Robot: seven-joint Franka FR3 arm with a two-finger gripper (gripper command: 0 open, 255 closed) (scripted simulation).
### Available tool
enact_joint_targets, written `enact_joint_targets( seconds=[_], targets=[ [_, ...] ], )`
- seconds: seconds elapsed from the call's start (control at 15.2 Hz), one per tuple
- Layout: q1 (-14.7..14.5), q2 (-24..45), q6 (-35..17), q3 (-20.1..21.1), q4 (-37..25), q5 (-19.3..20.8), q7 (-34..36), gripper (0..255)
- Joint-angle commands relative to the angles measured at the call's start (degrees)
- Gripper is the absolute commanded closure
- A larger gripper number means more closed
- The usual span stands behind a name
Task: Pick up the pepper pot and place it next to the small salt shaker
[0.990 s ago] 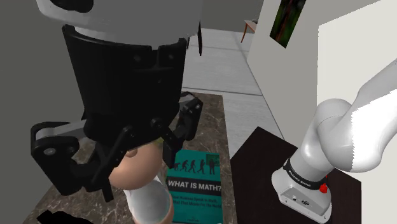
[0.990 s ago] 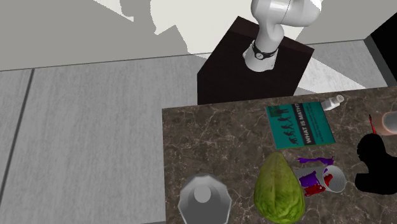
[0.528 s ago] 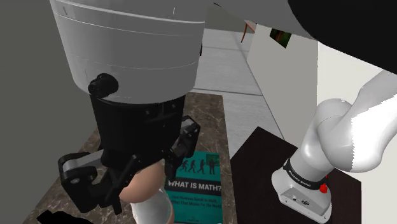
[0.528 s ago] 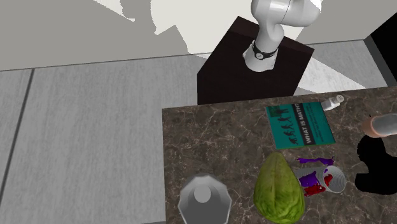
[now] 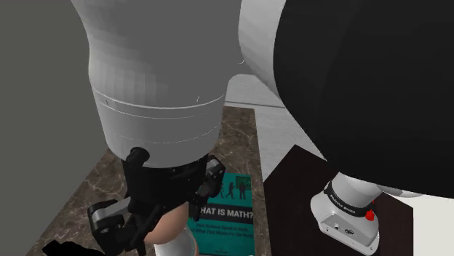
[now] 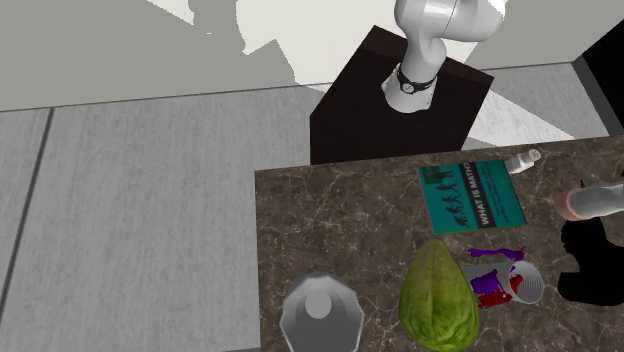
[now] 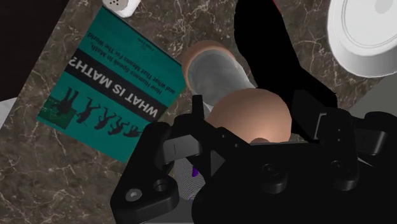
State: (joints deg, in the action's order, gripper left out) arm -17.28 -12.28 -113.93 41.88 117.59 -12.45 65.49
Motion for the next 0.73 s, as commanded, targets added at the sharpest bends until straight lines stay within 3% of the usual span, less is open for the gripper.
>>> enact_joint_targets(
  seconds=[0.0,0.66],
  targets=[
    [-0.1,0.2,-1.6,0.2,1.4,0.0,0.0,255],
    [-0.1,2.8,-9.6,1.7,7.2,1.0,0.6,255]
  ],
)
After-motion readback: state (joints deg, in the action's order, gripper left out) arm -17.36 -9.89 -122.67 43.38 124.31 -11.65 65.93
